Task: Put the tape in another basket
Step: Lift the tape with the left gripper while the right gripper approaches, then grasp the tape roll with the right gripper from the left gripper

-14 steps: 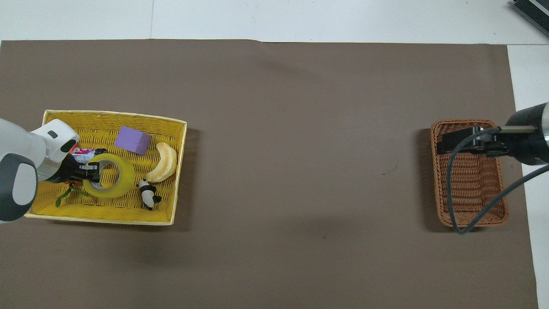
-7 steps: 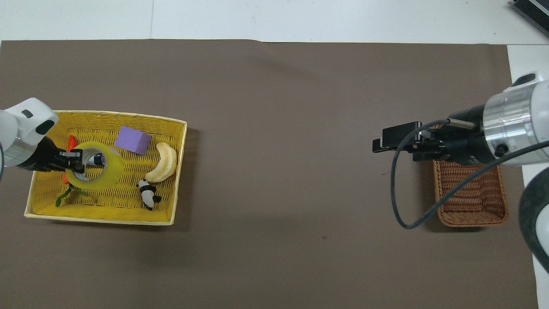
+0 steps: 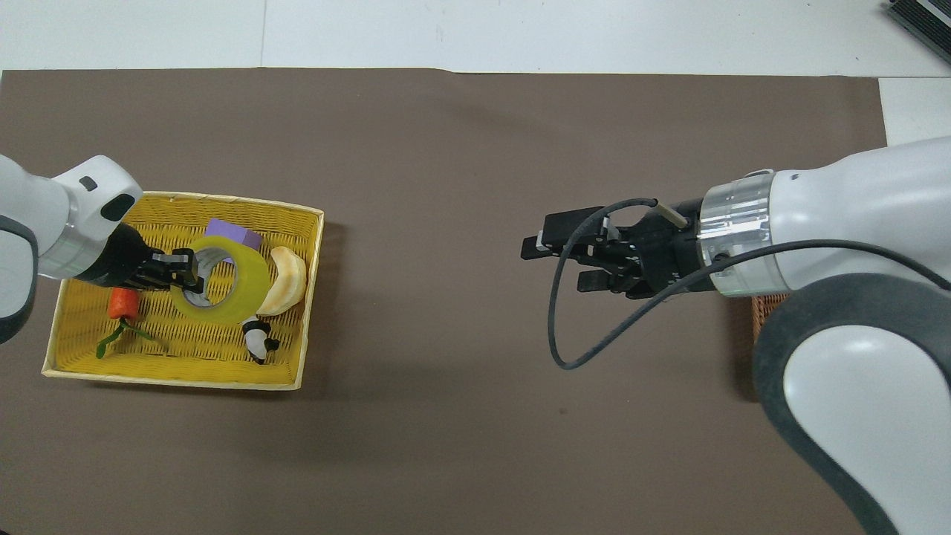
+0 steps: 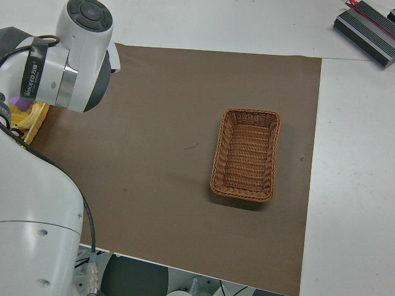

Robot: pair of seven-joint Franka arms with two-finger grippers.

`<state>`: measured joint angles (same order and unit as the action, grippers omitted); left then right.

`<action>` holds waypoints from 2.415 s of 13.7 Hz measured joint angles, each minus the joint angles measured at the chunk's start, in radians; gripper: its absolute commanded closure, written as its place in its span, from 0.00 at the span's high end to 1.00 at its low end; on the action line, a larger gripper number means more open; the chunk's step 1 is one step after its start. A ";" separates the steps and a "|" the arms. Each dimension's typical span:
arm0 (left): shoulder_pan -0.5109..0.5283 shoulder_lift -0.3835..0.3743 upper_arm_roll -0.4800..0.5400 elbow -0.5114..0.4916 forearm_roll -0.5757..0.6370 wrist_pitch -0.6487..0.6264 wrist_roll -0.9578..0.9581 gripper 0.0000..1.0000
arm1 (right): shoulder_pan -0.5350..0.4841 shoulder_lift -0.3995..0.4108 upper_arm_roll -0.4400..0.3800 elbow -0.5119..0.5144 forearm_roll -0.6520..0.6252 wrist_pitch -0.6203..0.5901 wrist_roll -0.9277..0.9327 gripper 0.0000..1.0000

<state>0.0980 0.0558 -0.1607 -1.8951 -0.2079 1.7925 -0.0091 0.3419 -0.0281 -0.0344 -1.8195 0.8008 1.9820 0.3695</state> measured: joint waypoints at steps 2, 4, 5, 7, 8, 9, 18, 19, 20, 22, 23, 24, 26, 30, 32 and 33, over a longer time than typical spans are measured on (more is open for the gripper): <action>-0.037 0.000 -0.001 0.000 -0.062 0.000 0.000 0.00 | 0.084 0.014 0.001 -0.051 0.113 0.190 0.001 1.00; -0.074 0.000 -0.002 0.000 -0.150 0.000 0.000 0.00 | 0.172 0.050 0.003 -0.076 0.146 0.326 0.009 1.00; -0.091 0.000 -0.003 0.000 -0.186 0.001 0.000 0.00 | 0.195 0.067 0.003 -0.078 0.151 0.352 0.011 1.00; -0.118 0.000 -0.003 0.000 -0.250 0.004 0.000 0.00 | 0.209 0.085 0.003 -0.080 0.162 0.384 0.011 1.00; -0.129 0.000 -0.004 0.000 -0.279 0.004 0.000 0.00 | 0.213 0.090 0.002 -0.081 0.170 0.400 0.008 1.00; -0.141 0.000 -0.004 0.000 -0.300 0.006 0.000 0.00 | 0.217 0.092 0.002 -0.084 0.179 0.404 -0.005 1.00; -0.260 0.000 -0.006 0.000 -0.411 0.136 -0.062 0.00 | 0.283 0.107 -0.001 -0.166 0.196 0.497 -0.121 1.00; -0.274 0.000 -0.006 0.000 -0.414 0.153 -0.077 0.00 | 0.283 0.104 -0.001 -0.174 0.196 0.497 -0.130 0.99; -0.292 0.001 -0.007 0.000 -0.414 0.172 -0.098 0.00 | 0.283 0.102 -0.001 -0.179 0.196 0.497 -0.131 0.75; -0.315 0.001 -0.008 0.000 -0.414 0.192 -0.120 0.00 | 0.283 0.100 -0.001 -0.179 0.197 0.498 -0.131 0.12; -0.318 0.001 -0.008 0.000 -0.414 0.195 -0.123 0.00 | 0.283 0.099 -0.001 -0.179 0.197 0.498 -0.129 0.00; -0.318 0.001 -0.007 0.000 -0.414 0.195 -0.123 0.00 | 0.283 0.097 -0.001 -0.179 0.200 0.498 -0.122 0.00; -0.318 -0.001 -0.004 0.005 -0.427 0.196 -0.124 0.71 | 0.279 0.094 -0.004 -0.180 0.200 0.499 -0.108 0.00; -0.318 -0.001 -0.004 0.008 -0.429 0.196 -0.127 1.00 | 0.274 0.087 -0.008 -0.177 0.200 0.500 -0.082 0.00; -0.315 -0.002 0.000 0.008 -0.463 0.197 -0.131 1.00 | 0.272 0.083 -0.009 -0.176 0.200 0.500 -0.080 0.00; -0.310 -0.005 0.004 0.008 -0.505 0.197 -0.134 1.00 | 0.271 0.082 -0.009 -0.176 0.200 0.500 -0.080 0.00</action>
<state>-0.2125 0.0510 -0.1563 -1.8869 -0.7127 1.9893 -0.1433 0.6130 0.0539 -0.0431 -1.9958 1.0004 2.4816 0.2898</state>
